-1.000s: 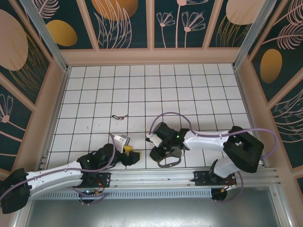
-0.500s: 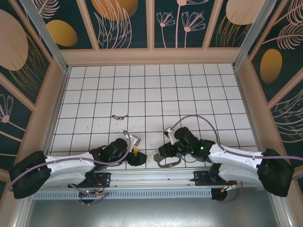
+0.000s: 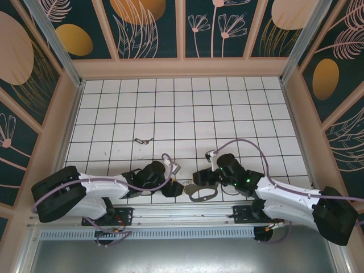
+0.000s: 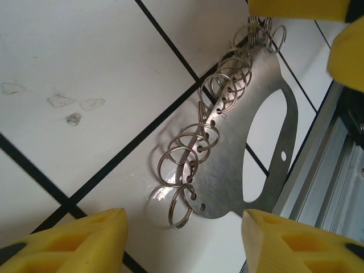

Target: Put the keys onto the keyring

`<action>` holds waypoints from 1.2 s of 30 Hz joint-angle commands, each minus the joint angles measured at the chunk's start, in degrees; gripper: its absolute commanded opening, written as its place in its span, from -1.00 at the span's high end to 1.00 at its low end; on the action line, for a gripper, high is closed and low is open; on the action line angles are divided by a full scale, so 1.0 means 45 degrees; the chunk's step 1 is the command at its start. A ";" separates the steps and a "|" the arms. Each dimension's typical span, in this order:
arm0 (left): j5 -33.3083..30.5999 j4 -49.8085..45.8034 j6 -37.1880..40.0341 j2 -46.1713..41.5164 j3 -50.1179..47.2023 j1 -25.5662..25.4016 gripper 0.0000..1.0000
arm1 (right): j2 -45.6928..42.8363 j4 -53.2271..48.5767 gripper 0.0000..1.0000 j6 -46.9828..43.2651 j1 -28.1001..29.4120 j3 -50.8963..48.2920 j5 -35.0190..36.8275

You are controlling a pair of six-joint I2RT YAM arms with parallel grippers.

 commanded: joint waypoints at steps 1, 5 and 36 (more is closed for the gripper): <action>0.0668 0.0364 0.0475 0.0367 0.0363 0.0032 -0.06 | -0.0593 0.0257 -0.43 0.0102 -0.0245 -0.0264 0.0399; 0.0868 0.0365 0.0660 0.0666 0.0565 0.0027 -0.02 | -0.0829 0.0196 -0.43 0.0082 -0.0517 -0.0361 0.0219; 0.1263 0.0745 0.0694 0.1367 0.0738 0.0011 0.68 | -0.1767 -0.1172 -0.44 -0.0385 -0.0969 -0.0361 0.0289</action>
